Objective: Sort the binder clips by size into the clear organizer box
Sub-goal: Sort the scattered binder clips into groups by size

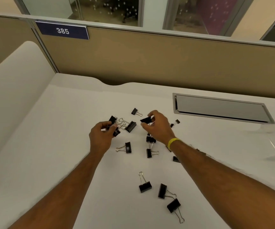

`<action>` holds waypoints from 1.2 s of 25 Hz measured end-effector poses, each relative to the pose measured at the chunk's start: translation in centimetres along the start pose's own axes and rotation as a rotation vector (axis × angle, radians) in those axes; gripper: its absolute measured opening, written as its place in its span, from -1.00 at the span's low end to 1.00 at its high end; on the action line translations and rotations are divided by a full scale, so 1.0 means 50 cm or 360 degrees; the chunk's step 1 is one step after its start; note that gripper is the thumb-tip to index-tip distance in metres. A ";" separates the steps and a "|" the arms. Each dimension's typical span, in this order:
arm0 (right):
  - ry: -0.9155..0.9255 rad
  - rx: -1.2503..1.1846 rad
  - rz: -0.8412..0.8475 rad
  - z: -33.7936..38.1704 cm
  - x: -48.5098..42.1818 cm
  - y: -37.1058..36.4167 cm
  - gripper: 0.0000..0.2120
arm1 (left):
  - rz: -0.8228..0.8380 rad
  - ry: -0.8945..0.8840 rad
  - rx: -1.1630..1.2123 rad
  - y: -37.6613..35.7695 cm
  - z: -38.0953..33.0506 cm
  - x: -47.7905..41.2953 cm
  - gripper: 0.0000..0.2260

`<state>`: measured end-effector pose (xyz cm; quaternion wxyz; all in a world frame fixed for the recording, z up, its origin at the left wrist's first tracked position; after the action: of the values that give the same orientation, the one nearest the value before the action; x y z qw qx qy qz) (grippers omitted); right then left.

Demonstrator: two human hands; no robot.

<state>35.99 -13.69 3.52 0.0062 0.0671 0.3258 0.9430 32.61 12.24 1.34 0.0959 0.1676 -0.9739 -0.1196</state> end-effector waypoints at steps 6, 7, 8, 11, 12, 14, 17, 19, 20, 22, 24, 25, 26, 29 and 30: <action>0.0023 0.0136 0.0038 0.077 -0.009 -0.137 -0.56 | -0.0054 -0.0291 -0.0292 -0.008 -0.037 -0.072 -0.78; 0.0021 0.0232 0.0033 0.078 -0.009 -0.149 -0.55 | -0.0040 -0.0336 -0.0295 -0.015 -0.035 -0.074 -0.78; 0.0030 0.0331 0.0023 0.079 -0.009 -0.156 -0.53 | -0.0021 -0.0378 -0.0303 -0.023 -0.032 -0.075 -0.78; 0.0091 0.0537 0.0004 0.080 -0.017 -0.173 -0.49 | 0.0039 -0.0462 -0.0328 -0.041 -0.028 -0.077 -0.77; 0.0118 0.0580 0.0003 0.081 -0.019 -0.178 -0.49 | 0.0067 -0.0477 -0.0353 -0.048 -0.027 -0.080 -0.76; 0.0175 0.0655 0.0004 0.084 -0.022 -0.187 -0.49 | 0.0130 -0.0505 -0.0430 -0.059 -0.022 -0.089 -0.74; 0.0220 0.0690 0.0033 0.080 -0.022 -0.199 -0.48 | 0.0170 -0.0587 -0.0598 -0.066 -0.023 -0.098 -0.73; 0.0263 0.0694 0.0024 0.080 -0.021 -0.200 -0.47 | 0.0190 -0.0628 -0.0721 -0.068 -0.019 -0.104 -0.70; 0.0287 0.0678 0.0005 0.080 -0.020 -0.195 -0.48 | 0.0212 -0.0640 -0.0763 -0.070 -0.017 -0.105 -0.68; 0.0296 0.0604 -0.0043 0.073 -0.022 -0.174 -0.55 | 0.0252 -0.0671 -0.0817 -0.071 -0.012 -0.105 -0.65; 0.0248 0.0530 -0.0093 0.054 -0.034 -0.142 -0.63 | 0.0252 -0.0676 -0.0826 -0.068 -0.010 -0.102 -0.63; 0.0212 0.0501 -0.0112 0.043 -0.043 -0.125 -0.66 | 0.0241 -0.0675 -0.0826 -0.065 -0.012 -0.100 -0.63; 0.0181 0.0483 -0.0127 0.033 -0.055 -0.109 -0.68 | 0.0227 -0.0681 -0.0828 -0.062 -0.014 -0.098 -0.63; 0.0129 0.0512 -0.0113 0.010 -0.098 -0.077 -0.68 | 0.0190 -0.0712 -0.0820 -0.051 -0.019 -0.093 -0.66; 0.0113 0.0537 -0.0089 0.005 -0.114 -0.074 -0.66 | 0.0177 -0.0721 -0.0817 -0.048 -0.021 -0.093 -0.66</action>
<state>41.54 -10.95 0.75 0.0095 0.0248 0.4813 0.8762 37.86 11.44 1.01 -0.0774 0.0540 -0.9162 -0.3895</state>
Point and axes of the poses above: each hand's wrist, its own x-axis away from the middle knuckle, its own y-axis out of the back of the hand, z = x × y, the point moved 9 cm from there along -x, towards the middle knuckle, and after that the axes turned 3 degrees about -y, right-handed, at the moved point
